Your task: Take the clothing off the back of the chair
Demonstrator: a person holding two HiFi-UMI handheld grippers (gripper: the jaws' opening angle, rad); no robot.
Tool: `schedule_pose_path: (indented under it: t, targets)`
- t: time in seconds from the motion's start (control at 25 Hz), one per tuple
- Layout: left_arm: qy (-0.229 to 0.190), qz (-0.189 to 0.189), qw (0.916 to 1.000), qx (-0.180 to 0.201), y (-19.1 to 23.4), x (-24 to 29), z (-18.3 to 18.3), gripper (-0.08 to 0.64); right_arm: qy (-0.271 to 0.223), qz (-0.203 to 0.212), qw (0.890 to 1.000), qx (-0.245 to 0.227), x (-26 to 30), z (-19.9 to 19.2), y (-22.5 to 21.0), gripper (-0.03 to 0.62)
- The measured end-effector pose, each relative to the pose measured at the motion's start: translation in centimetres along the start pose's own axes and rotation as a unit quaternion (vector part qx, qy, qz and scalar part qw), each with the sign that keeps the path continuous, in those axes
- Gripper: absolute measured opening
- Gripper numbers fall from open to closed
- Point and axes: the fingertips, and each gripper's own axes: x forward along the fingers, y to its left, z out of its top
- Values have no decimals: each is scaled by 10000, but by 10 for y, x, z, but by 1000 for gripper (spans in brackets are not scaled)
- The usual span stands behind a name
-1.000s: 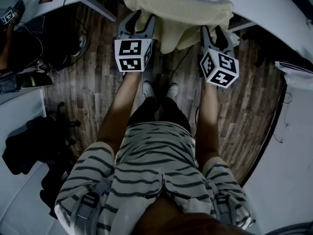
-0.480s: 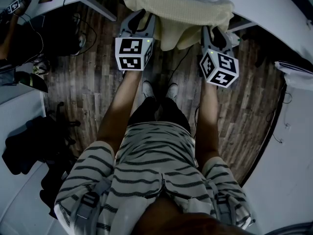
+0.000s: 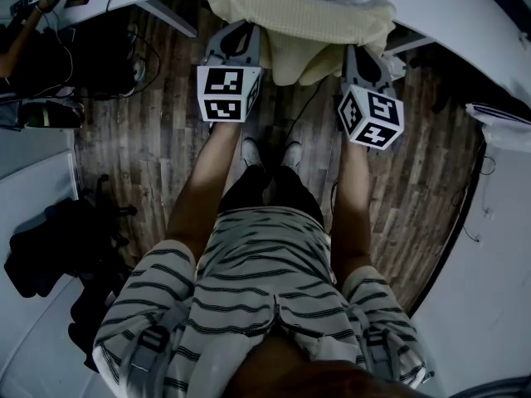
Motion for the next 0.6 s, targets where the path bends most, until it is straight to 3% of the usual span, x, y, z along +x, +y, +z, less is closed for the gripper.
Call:
schedule_pose_path:
  t: [0.6]
  targets:
    - [-30, 72, 9999, -80, 1, -7, 3, 26, -19, -64, 10000, 52, -6, 3, 1, 21]
